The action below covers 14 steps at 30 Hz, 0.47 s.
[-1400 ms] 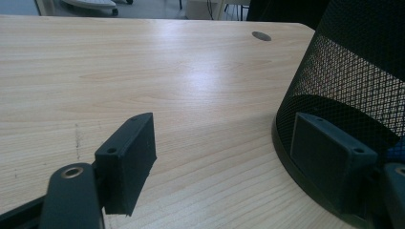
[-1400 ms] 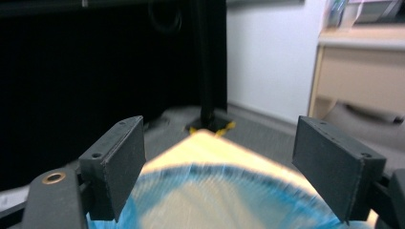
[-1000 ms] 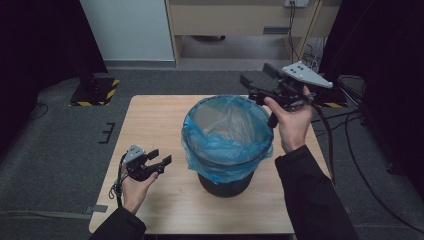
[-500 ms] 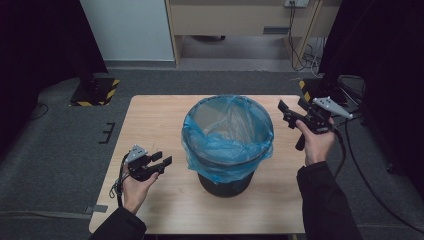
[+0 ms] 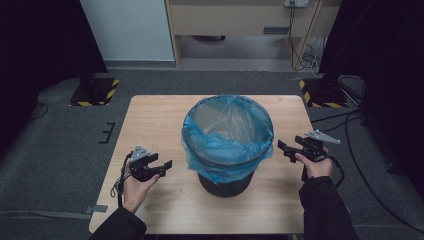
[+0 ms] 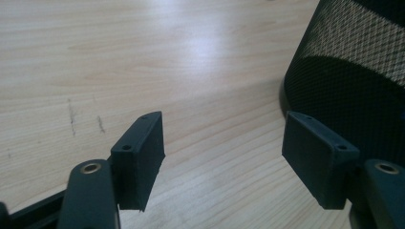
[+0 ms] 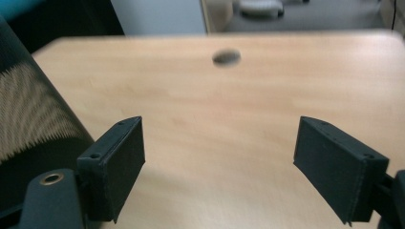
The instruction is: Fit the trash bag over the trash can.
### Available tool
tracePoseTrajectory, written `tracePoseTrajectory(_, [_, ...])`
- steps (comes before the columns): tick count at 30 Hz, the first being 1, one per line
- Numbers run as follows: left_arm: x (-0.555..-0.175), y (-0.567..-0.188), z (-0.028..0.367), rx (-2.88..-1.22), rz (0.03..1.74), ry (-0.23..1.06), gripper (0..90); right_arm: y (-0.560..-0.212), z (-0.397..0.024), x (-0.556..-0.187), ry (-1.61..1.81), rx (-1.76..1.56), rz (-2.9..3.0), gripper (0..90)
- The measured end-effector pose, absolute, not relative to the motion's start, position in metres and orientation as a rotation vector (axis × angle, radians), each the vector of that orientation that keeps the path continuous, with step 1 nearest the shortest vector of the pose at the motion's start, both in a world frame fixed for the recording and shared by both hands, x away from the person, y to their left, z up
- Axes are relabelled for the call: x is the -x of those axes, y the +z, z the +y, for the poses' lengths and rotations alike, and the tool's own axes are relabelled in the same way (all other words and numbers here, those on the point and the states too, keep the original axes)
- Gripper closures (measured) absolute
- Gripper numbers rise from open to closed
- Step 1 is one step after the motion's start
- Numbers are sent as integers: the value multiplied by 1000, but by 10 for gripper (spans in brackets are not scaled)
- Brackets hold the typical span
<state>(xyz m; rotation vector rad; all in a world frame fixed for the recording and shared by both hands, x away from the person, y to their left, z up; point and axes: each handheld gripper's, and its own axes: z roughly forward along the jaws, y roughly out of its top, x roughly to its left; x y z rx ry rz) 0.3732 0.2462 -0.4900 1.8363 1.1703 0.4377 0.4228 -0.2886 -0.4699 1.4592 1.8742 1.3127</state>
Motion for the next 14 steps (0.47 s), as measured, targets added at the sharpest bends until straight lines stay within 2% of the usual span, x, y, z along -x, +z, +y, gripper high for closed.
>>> tracePoseTrajectory(14, [-387,-512,256,-1976,1308,432,183,-513,-315,-413,1005,-1509,2057,153])
